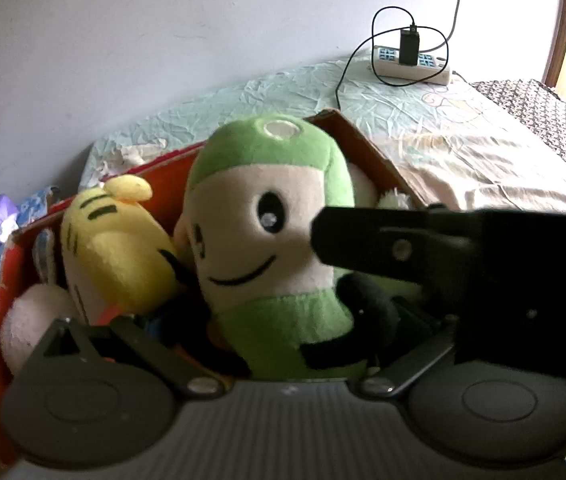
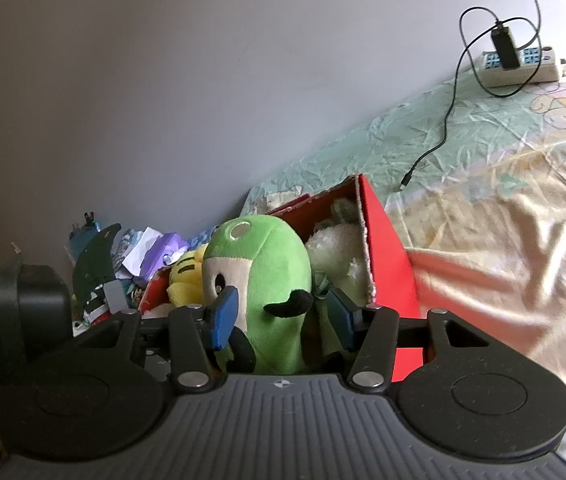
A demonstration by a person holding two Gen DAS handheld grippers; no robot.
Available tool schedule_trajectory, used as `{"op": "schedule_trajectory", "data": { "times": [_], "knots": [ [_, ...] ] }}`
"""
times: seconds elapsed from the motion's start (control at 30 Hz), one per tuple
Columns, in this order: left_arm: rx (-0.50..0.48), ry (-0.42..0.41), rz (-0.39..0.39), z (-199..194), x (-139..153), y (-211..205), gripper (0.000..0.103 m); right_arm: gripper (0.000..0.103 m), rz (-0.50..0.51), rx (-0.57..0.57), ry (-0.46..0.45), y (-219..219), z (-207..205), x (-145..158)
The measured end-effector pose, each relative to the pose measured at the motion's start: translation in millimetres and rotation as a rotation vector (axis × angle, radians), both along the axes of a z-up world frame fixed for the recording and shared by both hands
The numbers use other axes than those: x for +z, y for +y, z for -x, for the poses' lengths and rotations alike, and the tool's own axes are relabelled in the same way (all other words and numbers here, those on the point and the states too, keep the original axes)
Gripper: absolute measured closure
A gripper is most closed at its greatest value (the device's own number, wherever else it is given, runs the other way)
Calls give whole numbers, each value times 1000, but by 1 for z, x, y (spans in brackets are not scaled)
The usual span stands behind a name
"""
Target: Organize objects
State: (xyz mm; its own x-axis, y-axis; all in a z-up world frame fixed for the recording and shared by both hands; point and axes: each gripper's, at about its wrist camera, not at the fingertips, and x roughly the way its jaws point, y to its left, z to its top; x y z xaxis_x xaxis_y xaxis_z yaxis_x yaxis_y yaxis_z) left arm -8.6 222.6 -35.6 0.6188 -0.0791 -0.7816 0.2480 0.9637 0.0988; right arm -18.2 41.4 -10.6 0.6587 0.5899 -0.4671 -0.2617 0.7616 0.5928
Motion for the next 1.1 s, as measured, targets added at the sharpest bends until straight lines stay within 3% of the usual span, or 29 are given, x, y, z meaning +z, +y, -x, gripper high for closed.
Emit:
{"op": "schedule_trajectory", "data": {
  "times": [0.33,0.53,0.73,1.1],
  "knots": [
    [-10,-36,27,21,15,8,1,49,-12,-129,-5,-22,20,11],
    [-3,-37,76,30,27,16,1,44,206,-332,55,-33,27,19],
    [-19,-43,95,32,37,1,1,35,337,-501,122,-56,30,19],
    [-88,-73,178,53,57,-38,1,25,429,-536,146,-90,29,14]
  ]
}}
